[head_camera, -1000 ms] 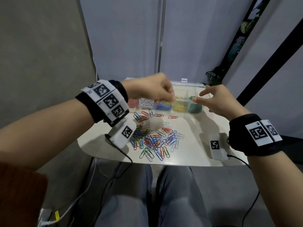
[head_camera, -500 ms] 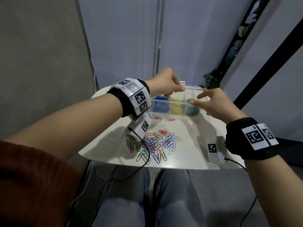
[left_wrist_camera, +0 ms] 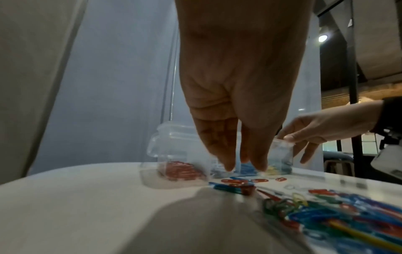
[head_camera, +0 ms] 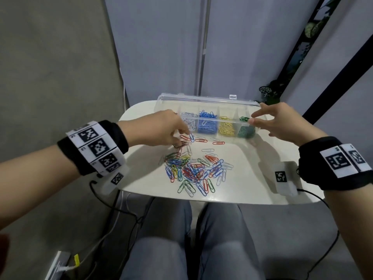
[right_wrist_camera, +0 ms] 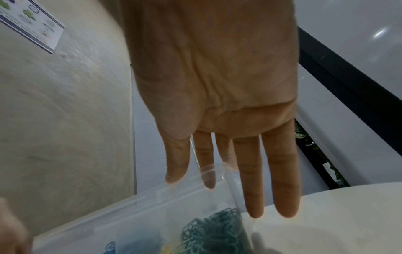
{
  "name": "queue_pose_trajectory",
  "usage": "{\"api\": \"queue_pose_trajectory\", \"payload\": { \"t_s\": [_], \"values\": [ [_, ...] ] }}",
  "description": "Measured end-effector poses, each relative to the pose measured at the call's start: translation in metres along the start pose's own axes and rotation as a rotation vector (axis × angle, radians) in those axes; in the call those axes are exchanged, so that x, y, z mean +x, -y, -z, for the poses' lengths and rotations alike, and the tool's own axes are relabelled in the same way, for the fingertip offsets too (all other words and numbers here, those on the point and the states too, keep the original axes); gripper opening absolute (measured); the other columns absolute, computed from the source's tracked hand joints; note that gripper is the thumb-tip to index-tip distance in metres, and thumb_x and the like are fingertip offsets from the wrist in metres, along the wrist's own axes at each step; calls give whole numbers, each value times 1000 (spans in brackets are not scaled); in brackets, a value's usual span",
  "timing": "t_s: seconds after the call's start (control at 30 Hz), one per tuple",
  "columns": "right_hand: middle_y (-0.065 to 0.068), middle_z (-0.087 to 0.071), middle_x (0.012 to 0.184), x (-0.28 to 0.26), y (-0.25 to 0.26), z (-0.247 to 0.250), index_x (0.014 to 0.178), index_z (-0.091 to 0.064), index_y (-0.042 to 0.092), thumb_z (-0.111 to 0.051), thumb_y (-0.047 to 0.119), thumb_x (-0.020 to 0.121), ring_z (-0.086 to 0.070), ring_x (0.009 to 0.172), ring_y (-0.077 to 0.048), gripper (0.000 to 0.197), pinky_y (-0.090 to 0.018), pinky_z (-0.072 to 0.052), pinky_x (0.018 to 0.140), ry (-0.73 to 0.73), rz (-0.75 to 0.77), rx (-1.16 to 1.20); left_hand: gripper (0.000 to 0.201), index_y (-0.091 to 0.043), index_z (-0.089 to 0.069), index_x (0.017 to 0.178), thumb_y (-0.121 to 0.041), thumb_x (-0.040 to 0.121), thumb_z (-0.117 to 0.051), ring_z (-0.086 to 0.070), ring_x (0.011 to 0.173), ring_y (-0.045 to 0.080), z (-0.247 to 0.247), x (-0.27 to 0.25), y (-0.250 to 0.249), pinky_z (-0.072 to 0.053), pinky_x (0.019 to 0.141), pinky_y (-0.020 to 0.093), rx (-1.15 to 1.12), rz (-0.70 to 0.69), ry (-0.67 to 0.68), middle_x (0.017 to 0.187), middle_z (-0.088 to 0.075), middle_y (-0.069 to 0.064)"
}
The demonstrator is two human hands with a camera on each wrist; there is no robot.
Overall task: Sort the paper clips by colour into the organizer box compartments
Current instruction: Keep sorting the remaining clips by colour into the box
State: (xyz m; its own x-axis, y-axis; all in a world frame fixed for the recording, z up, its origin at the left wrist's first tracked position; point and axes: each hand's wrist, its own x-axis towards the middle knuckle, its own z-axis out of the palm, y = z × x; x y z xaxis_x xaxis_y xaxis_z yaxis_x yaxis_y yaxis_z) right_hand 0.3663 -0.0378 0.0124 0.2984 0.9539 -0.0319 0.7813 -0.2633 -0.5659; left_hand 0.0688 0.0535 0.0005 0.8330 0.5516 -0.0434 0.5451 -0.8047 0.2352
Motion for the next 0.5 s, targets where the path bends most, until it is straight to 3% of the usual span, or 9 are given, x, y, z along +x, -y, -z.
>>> {"api": "queue_pose_trajectory", "payload": {
  "t_s": [0.1, 0.17, 0.23, 0.3, 0.37, 0.43, 0.5],
  "values": [
    [-3, -49, 144, -5, 9, 1, 118, -66, 17, -71, 38, 84, -49, 129, -20, 40, -31, -39, 99, -66, 21, -70, 25, -19, -66, 110, -30, 88, -68, -60, 91, 18, -5, -6, 8, -48, 77, 32, 87, 13, 95, 100, -68, -4],
    [-5, -60, 131, -13, 22, 0, 118, -66, 15, -72, 32, 85, -53, 120, -21, 37, -28, -38, 92, -189, 86, -95, 23, -18, -68, 110, -27, 89, -66, -61, 92, 19, -10, -8, 9, -48, 79, 33, 60, -12, 94, 103, -69, -2],
    [-6, -67, 112, -22, 38, -5, 111, -70, 15, -74, 23, 83, -59, 101, -20, 29, -26, -40, 80, -266, 187, -53, 26, -19, -69, 114, -23, 89, -67, -61, 93, 18, -13, -9, 5, -47, 80, 30, 13, -56, 85, 105, -70, -2],
    [-4, -70, 92, -29, 53, -14, 103, -73, 14, -75, 15, 81, -62, 79, -20, 22, -21, -42, 66, -183, 270, -11, 30, -19, -68, 120, -20, 89, -67, -62, 92, 13, -16, -9, -1, -45, 80, 24, -51, -82, 86, 108, -70, -4],
    [-1, -70, 81, -36, 63, -29, 98, -75, 13, -74, 9, 80, -63, 71, -19, 18, -20, -46, 65, -27, 335, -56, 31, -19, -67, 121, -18, 89, -67, -62, 89, 7, -17, -6, -2, -43, 79, 21, -86, -77, 68, 110, -70, -5],
    [-3, -71, 85, -37, 65, -46, 101, -75, 13, -73, 8, 81, -65, 73, -19, 20, -26, -49, 68, 90, 366, -172, 34, -20, -66, 121, -19, 87, -70, -61, 85, 5, -16, -3, 1, -41, 77, 21, -90, -52, 19, 108, -70, -5],
    [-3, -72, 95, -35, 63, -59, 104, -74, 12, -68, 10, 85, -61, 75, -17, 20, -25, -46, 68, 140, 389, -324, 35, -18, -66, 120, -20, 86, -71, -60, 81, 8, -14, -2, 3, -38, 73, 22, -62, -24, 2, 105, -69, -4]
  ]
}}
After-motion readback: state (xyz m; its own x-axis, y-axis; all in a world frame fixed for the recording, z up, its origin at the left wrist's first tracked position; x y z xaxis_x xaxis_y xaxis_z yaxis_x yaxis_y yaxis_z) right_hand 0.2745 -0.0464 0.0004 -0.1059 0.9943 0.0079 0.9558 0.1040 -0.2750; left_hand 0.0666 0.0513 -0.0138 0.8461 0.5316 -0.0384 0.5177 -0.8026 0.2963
